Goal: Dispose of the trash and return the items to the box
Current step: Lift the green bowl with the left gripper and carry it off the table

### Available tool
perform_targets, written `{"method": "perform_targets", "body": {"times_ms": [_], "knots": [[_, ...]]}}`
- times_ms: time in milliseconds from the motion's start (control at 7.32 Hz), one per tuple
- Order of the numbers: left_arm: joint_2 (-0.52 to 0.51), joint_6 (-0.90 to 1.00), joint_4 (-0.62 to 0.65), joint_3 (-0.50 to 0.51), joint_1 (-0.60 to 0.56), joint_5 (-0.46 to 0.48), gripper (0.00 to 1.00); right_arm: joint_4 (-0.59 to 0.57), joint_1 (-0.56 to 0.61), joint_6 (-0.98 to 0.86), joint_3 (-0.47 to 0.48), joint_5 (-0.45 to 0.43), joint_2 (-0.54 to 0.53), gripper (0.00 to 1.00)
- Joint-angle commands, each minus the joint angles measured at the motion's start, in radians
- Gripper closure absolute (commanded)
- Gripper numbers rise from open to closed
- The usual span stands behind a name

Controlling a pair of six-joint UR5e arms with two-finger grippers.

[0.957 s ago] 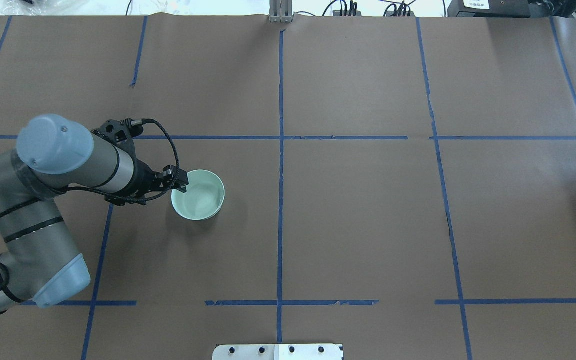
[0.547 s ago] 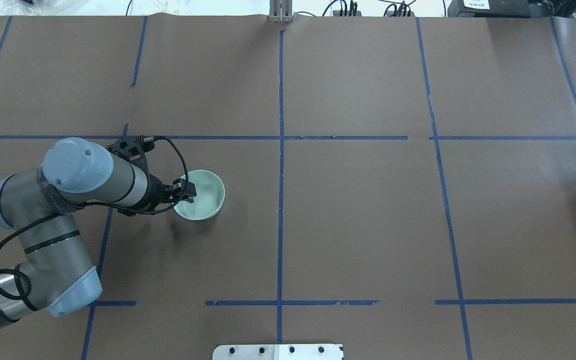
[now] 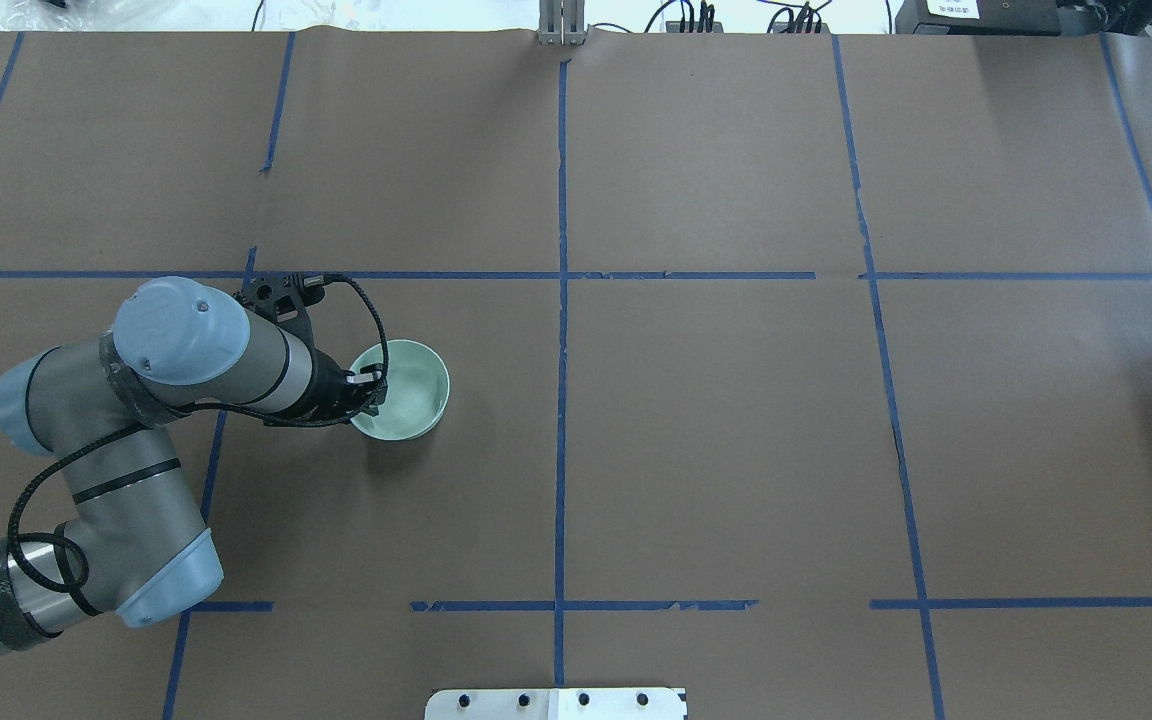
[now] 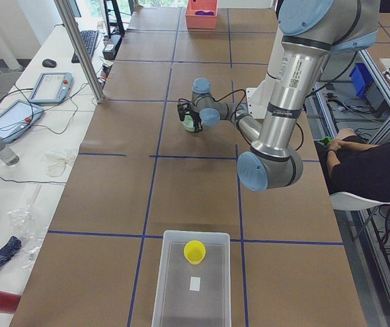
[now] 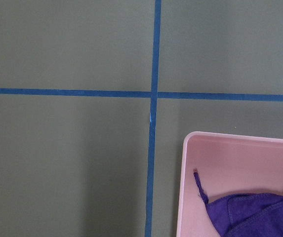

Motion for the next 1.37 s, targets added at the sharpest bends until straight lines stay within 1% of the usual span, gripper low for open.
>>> {"method": "perform_targets", "body": {"times_ms": [0, 137, 273, 410, 547, 683, 820, 957, 1093, 1230], "knots": [[0.003, 0.000, 0.018, -0.043, -0.008, -0.003, 1.00, -0.001, -0.002, -0.001, 0.000, -0.003, 0.008, 0.00], [0.015, 0.002, 0.082, -0.119, -0.021, -0.008, 1.00, -0.001, -0.004, -0.001, 0.000, -0.006, 0.008, 0.00], [0.012, 0.006, 0.220, -0.205, -0.061, -0.032, 1.00, -0.001, -0.004, -0.001, 0.000, -0.009, 0.008, 0.00], [0.015, 0.012, 0.285, -0.260, -0.122, -0.046, 1.00, -0.001, -0.004, -0.001, 0.000, -0.008, 0.008, 0.00], [0.014, 0.015, 0.307, -0.267, -0.177, -0.049, 1.00, -0.001, -0.007, -0.003, 0.000, -0.012, 0.008, 0.00], [0.021, 0.072, 0.307, -0.268, -0.185, -0.049, 1.00, -0.001, -0.012, -0.003, -0.001, -0.023, 0.008, 0.00], [0.038, 0.133, 0.307, -0.268, -0.225, -0.089, 1.00, -0.001, -0.013, -0.001, -0.002, -0.023, 0.008, 0.00], [0.066, 0.226, 0.307, -0.270, -0.312, -0.138, 1.00, -0.001, -0.031, 0.009, -0.002, -0.023, 0.011, 0.00], [0.104, 0.329, 0.307, -0.270, -0.389, -0.178, 1.00, -0.001, -0.050, 0.119, -0.003, -0.020, 0.034, 0.00], [0.148, 0.444, 0.307, -0.270, -0.447, -0.189, 1.00, 0.003, -0.064, 0.175, 0.000, -0.017, 0.038, 0.00]]}}
